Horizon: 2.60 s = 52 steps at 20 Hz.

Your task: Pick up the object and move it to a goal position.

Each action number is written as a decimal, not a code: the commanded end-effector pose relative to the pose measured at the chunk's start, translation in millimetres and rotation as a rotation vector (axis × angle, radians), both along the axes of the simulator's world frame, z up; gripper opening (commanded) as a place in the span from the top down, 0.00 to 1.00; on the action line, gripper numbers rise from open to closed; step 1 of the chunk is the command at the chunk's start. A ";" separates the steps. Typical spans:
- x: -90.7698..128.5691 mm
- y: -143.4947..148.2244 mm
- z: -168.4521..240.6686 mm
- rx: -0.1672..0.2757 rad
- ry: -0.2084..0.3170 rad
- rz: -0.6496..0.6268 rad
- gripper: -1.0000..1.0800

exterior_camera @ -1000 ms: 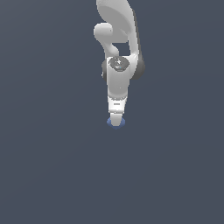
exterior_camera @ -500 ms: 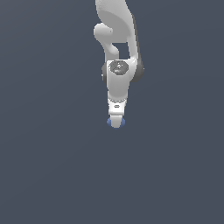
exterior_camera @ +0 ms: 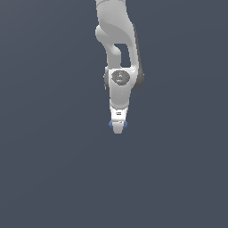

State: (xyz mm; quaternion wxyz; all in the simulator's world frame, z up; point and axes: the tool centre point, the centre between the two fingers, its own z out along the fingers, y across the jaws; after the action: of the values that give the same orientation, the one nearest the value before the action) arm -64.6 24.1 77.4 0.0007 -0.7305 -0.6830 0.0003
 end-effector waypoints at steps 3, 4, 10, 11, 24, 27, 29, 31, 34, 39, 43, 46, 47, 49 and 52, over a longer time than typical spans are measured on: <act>0.5 -0.1 -1.3 0.000 -0.001 0.000 1.00; 0.5 -0.1 -1.3 0.000 -0.001 0.000 1.00; 0.5 -0.1 -1.3 0.000 -0.001 0.000 1.00; 1.1 0.1 -0.3 -0.001 -0.003 0.000 1.00; 5.6 -16.2 49.0 0.000 -0.003 0.001 1.00; 7.9 -24.2 73.4 0.001 -0.003 0.002 1.00; 9.7 -30.3 92.1 0.001 -0.003 0.002 1.00; 11.7 -37.0 112.5 0.002 -0.002 0.002 1.00; 15.0 -47.4 144.2 0.003 -0.002 0.003 1.00; 20.6 -64.6 195.9 0.003 -0.002 0.003 1.00; 25.5 -78.6 236.3 0.003 -0.002 0.003 1.00; 29.4 -88.8 265.6 0.003 -0.002 0.002 1.00; 30.7 -92.0 274.4 0.002 -0.002 0.002 1.00; 33.1 -97.7 290.4 0.001 -0.002 0.001 1.00; 36.3 -104.9 310.5 0.001 -0.002 0.001 1.00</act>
State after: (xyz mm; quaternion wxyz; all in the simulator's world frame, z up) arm -29.6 -77.2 377.5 0.0000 -0.7302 -0.6832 -0.0011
